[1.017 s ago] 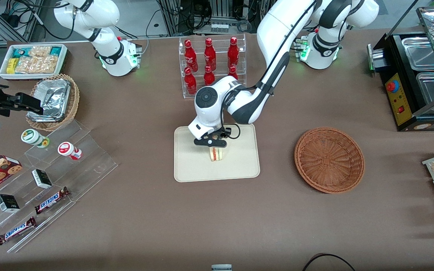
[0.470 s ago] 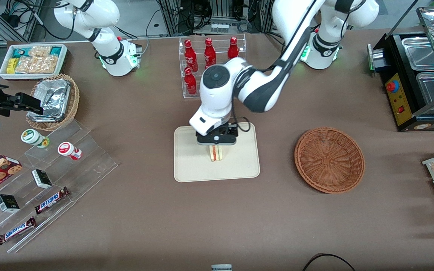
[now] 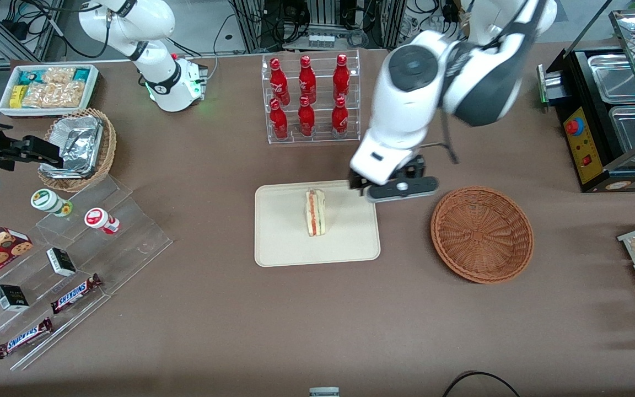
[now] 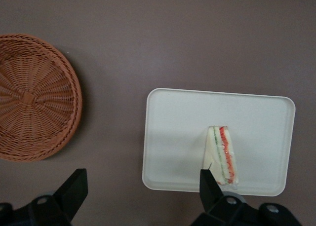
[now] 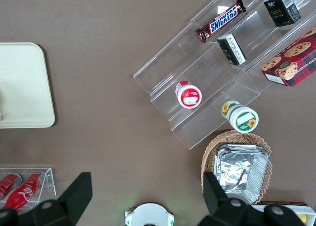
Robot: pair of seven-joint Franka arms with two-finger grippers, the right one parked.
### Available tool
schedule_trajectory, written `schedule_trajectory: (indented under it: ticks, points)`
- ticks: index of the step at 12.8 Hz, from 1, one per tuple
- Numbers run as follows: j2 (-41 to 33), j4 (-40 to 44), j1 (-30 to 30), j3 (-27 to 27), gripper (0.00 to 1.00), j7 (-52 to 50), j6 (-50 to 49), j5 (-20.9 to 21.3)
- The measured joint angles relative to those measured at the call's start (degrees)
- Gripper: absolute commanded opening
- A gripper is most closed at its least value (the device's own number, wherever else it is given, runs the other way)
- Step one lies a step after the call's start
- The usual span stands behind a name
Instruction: Place sandwich from basket to tray
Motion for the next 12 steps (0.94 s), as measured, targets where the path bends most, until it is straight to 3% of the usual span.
schedule_trajectory:
  ticks: [4, 12]
  points:
    - [-9.2, -8.5, 7.5, 0.2, 1.0, 10.3, -1.1, 0.0]
    - [-15.6, -8.0, 23.2, 0.4, 1.0, 32.9, -9.4, 0.0]
